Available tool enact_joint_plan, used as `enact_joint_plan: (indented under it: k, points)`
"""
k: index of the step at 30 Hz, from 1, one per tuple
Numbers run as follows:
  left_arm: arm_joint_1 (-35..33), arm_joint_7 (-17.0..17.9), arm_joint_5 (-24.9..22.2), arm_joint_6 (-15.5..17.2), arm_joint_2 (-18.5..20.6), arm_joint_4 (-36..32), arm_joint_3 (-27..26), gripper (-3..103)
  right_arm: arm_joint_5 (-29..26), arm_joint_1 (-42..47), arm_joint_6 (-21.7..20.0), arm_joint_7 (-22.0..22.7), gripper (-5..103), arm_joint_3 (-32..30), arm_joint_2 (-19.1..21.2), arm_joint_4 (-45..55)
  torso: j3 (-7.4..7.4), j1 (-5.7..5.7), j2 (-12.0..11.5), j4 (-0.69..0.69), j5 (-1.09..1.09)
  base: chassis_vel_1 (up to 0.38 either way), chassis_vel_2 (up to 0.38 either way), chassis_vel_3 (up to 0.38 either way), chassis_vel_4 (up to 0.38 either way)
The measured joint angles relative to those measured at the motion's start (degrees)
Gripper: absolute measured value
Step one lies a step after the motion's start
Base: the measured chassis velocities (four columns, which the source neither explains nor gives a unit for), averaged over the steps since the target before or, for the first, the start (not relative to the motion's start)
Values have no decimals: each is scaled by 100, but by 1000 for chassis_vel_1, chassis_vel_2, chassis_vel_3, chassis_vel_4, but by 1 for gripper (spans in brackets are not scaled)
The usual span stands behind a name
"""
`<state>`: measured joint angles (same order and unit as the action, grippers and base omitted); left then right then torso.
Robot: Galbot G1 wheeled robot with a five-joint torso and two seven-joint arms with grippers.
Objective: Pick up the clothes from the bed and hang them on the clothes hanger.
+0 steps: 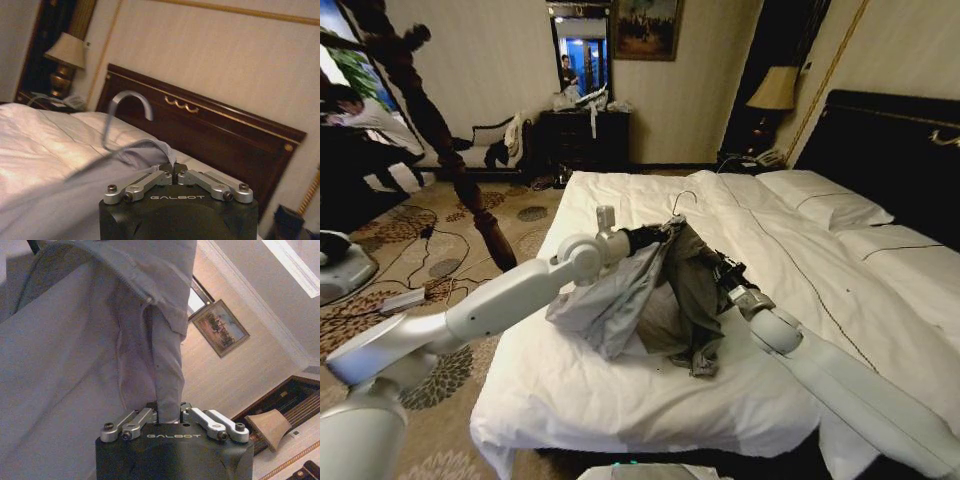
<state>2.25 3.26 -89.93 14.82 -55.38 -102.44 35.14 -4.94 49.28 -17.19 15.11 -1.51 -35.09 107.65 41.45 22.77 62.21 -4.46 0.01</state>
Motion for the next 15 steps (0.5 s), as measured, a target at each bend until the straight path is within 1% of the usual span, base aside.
enact_joint_plan:
  k: [2, 5, 8, 10, 11, 12, 14, 15]
  points:
    - [-54, -6, 13, 8, 56, -167, 102, 0, -19, -5, 0, 4, 15, -1, 2, -1, 0, 0, 0, -1, -1, 0, 0, 0, 0]
    - [-198, -7, 48, 15, 174, -329, 116, 0, -26, 5, 0, 9, 15, -22, 18, -1, 0, 0, 0, -1, -1, 0, 0, 0, 0]
    - [-515, 32, 145, 26, 507, -599, 112, 0, -25, 121, 16, 11, 15, -108, 66, 12, 0, -1, 0, 1, -2, 0, 0, 0, 0]
    - [-568, 45, 154, 31, 568, -644, 99, 0, -24, 139, 20, 11, 15, -117, 70, 18, 0, -1, 0, 1, -2, 0, 0, 0, 0]
    - [-734, 94, 162, 57, 740, -795, 37, -1, -14, 198, 27, 11, 15, -140, 70, 42, 0, -1, 0, 1, -2, 0, 0, 0, 0]
    - [-782, 106, 163, 64, 781, -837, 15, 4, -9, 213, 27, 11, 15, -141, 67, 48, 0, -1, 0, 1, -2, 0, 0, 0, 0]
    - [-839, 123, 167, 69, 835, -892, -16, 4, -2, 234, 27, 11, 15, -143, 62, 61, 0, -1, 0, 1, -2, 0, 0, 0, 0]
    - [-936, 183, 205, 96, 942, -998, -67, 15, 12, 270, 27, 11, 15, -149, 55, 87, 0, -1, 0, 0, -2, 0, 0, 0, 0]
